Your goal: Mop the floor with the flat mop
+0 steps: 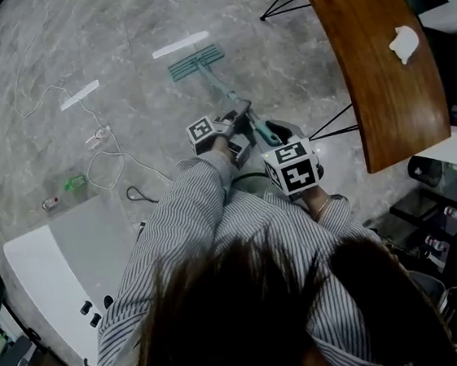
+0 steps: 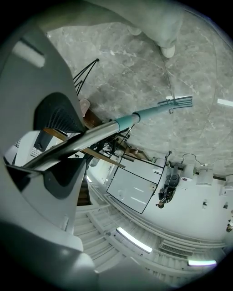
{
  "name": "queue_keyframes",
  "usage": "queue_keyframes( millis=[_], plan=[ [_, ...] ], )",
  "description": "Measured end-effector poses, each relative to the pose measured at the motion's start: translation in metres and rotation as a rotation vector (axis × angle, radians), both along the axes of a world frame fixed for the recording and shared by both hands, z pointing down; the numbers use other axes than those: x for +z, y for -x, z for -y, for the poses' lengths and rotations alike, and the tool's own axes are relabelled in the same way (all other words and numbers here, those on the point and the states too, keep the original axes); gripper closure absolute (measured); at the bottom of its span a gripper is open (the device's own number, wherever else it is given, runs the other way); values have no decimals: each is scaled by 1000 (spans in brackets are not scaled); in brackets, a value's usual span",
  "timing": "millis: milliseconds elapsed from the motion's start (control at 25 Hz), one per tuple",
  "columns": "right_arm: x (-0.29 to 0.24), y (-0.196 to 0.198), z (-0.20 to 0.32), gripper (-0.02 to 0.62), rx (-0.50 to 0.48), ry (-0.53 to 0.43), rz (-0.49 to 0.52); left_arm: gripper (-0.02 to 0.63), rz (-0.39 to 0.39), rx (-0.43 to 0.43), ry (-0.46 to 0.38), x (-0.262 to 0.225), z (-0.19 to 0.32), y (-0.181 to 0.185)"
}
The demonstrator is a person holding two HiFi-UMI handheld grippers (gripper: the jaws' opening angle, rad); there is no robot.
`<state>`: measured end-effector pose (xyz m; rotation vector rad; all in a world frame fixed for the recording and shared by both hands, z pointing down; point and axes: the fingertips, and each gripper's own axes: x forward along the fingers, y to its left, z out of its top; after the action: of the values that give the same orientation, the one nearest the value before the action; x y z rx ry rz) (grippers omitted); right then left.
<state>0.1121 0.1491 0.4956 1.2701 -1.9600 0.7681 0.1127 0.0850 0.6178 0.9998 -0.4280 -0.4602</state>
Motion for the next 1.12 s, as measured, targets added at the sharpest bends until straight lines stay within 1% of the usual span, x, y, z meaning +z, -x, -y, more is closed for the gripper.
queue_keyframes(
  millis=[120,240,360,480,680,800,920,1000,1120],
  plan=[
    [1,6,22,474,-6,-3,-1,431,-36,-38,0,-7,23,5],
    [6,16,55,474,-16,-2,-5,431,-41,-70,-2,-2,57,15],
    [12,30,100,474,-18,1,-4,433,-38,-88,2,4,103,29],
    [19,47,160,474,-11,1,-3,433,-28,-87,2,10,163,47],
    [23,80,272,474,-5,1,2,433,-46,-70,-2,14,275,77],
    [23,102,337,474,4,8,8,431,-34,-45,-15,14,341,96],
    [27,126,399,474,-3,6,-5,430,-8,-43,-25,18,403,120],
    [34,140,434,474,-21,6,-26,430,16,-43,-29,24,439,136],
    [47,157,465,474,-38,19,-43,431,46,-31,-31,35,471,152]
  ],
)
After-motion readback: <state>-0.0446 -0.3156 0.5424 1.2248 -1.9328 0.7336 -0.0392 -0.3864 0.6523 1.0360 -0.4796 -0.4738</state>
